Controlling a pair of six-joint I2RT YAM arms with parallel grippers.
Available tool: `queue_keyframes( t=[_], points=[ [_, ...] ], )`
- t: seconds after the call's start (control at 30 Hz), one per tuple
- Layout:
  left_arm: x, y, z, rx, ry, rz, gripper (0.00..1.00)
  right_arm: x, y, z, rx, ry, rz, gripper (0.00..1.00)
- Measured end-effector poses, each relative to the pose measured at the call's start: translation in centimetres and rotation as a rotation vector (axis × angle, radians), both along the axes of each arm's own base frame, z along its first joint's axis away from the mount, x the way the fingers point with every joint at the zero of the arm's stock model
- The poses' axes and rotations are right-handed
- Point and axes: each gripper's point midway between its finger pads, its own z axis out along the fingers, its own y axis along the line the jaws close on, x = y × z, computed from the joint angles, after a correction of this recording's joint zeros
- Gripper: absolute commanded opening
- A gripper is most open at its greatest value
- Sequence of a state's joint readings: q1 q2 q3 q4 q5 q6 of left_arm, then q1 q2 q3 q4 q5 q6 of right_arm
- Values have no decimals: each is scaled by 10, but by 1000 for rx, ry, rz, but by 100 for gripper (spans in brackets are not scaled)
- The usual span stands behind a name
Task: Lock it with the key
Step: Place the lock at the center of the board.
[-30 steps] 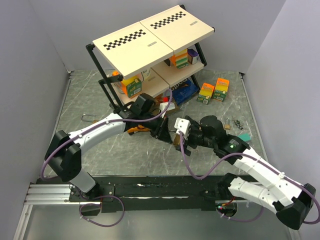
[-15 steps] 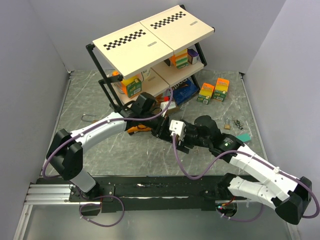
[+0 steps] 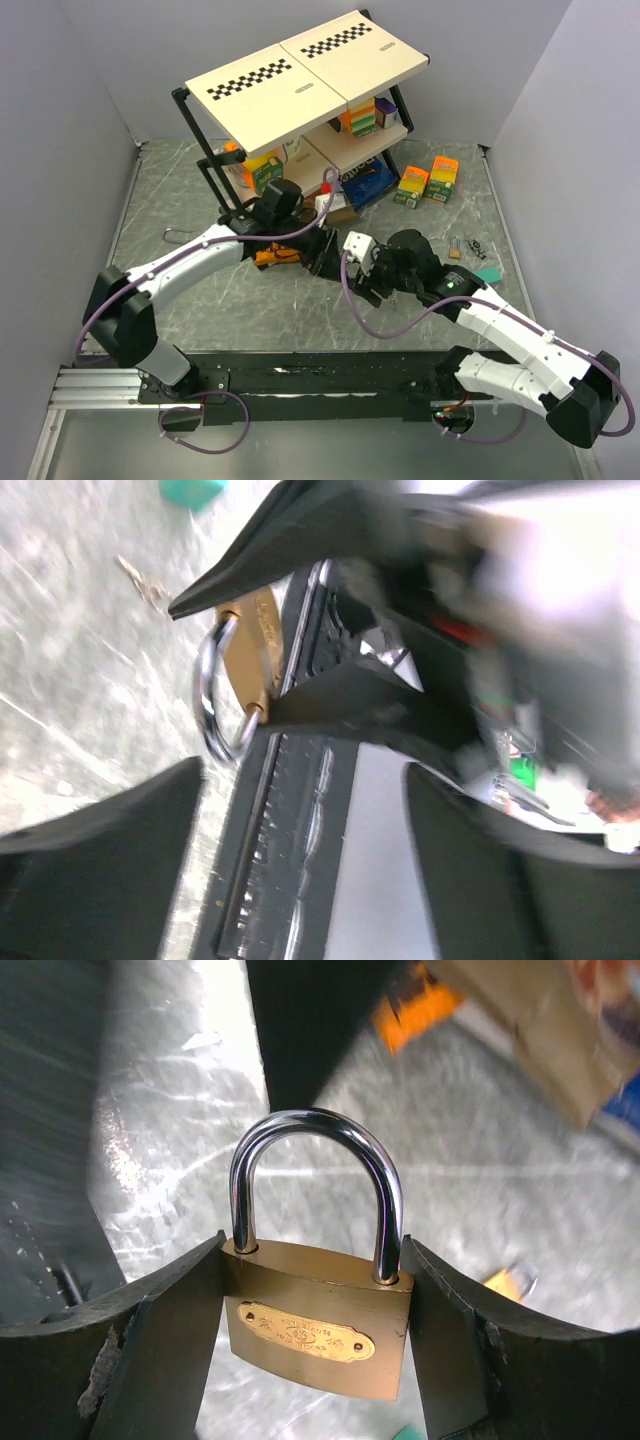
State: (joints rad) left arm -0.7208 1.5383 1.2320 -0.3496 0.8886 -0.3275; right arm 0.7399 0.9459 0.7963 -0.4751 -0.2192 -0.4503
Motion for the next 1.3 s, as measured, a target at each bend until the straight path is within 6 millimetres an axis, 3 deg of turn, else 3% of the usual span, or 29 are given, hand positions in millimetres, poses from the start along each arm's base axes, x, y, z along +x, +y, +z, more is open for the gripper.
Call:
queue_keyframes(
  t=[0.03, 0.27, 0.4, 0.5, 0.7, 1.03, 1.3],
  points=[
    [0, 2, 6, -13, -22, 0, 100, 0, -4, -2, 1, 23, -29, 0],
    [-17, 31, 39, -116, -335, 0, 96, 8, -32, -22, 59, 218, -278, 4],
    [-31, 43, 42, -139, -545, -20, 96, 6, -41, -44, 92, 361, -421, 5],
    [-34, 47, 32, -126, -651, -25, 96, 2, -39, -59, 110, 476, -500, 5],
    [-19, 53, 11, -58, -708, 45, 96, -1, -37, -86, 115, 659, -696, 0],
    [-9, 63, 23, -104, -678, 185, 96, 1, -45, -131, 31, 796, -958, 0],
    [-6, 69, 15, -105, -643, 219, 96, 12, -39, -141, 10, 824, -1034, 13]
  ],
)
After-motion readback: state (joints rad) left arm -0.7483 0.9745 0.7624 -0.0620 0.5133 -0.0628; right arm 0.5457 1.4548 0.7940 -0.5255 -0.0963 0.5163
